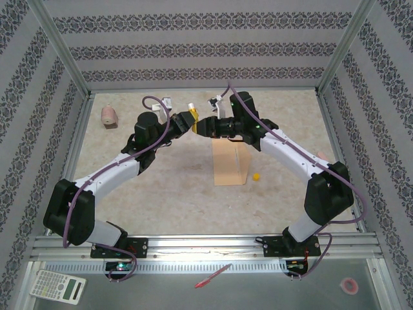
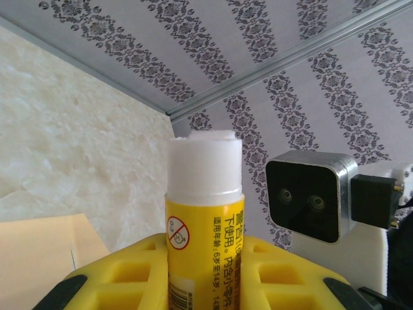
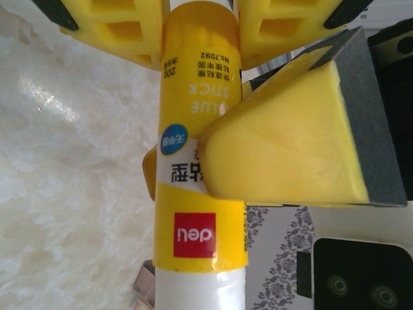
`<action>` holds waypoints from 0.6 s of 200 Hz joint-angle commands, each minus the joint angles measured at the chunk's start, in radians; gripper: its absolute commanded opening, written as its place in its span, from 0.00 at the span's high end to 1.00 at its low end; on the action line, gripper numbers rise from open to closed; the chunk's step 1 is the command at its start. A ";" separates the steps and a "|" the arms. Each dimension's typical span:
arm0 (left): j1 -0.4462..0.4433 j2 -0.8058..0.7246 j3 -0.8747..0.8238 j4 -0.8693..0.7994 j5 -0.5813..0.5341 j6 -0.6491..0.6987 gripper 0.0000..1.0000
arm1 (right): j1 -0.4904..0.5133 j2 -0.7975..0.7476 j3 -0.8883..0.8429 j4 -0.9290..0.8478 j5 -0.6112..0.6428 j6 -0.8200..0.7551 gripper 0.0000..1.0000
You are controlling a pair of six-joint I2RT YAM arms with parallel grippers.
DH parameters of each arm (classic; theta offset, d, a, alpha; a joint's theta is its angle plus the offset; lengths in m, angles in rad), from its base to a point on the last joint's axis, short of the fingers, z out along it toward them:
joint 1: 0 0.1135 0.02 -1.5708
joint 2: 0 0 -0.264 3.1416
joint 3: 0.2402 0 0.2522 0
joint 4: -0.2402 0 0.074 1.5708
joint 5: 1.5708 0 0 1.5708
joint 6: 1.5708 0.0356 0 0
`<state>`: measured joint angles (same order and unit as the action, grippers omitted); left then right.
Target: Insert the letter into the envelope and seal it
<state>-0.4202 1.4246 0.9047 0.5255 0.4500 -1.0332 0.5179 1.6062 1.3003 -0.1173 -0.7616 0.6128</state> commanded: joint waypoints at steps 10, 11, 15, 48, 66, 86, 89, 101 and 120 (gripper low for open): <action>-0.005 -0.019 -0.007 0.165 0.126 0.000 1.00 | -0.019 -0.043 -0.026 0.197 -0.162 0.078 0.80; -0.005 -0.019 -0.007 0.167 0.129 0.002 1.00 | -0.020 -0.043 -0.026 0.203 -0.167 0.082 0.80; -0.005 -0.020 -0.006 0.175 0.141 0.010 1.00 | -0.024 -0.043 -0.030 0.225 -0.185 0.097 0.80; -0.006 -0.032 0.008 0.274 0.247 0.047 1.00 | -0.039 -0.052 -0.030 0.368 -0.319 0.197 0.80; -0.006 -0.024 0.017 0.361 0.307 0.036 1.00 | -0.039 -0.059 -0.017 0.419 -0.367 0.235 0.80; -0.005 0.005 0.029 0.485 0.367 -0.011 1.00 | -0.039 -0.071 0.003 0.446 -0.398 0.257 0.80; -0.005 0.012 0.032 0.507 0.375 -0.022 1.00 | -0.039 -0.073 0.005 0.450 -0.403 0.260 0.80; -0.005 0.042 0.041 0.604 0.408 -0.071 1.00 | -0.039 -0.079 0.017 0.464 -0.418 0.271 0.80; -0.005 0.097 0.061 0.764 0.447 -0.167 1.00 | -0.038 -0.091 0.033 0.472 -0.430 0.283 0.80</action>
<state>-0.3965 1.4494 0.9226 1.0008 0.7071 -1.0897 0.4587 1.5433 1.2755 0.2348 -1.1244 0.8417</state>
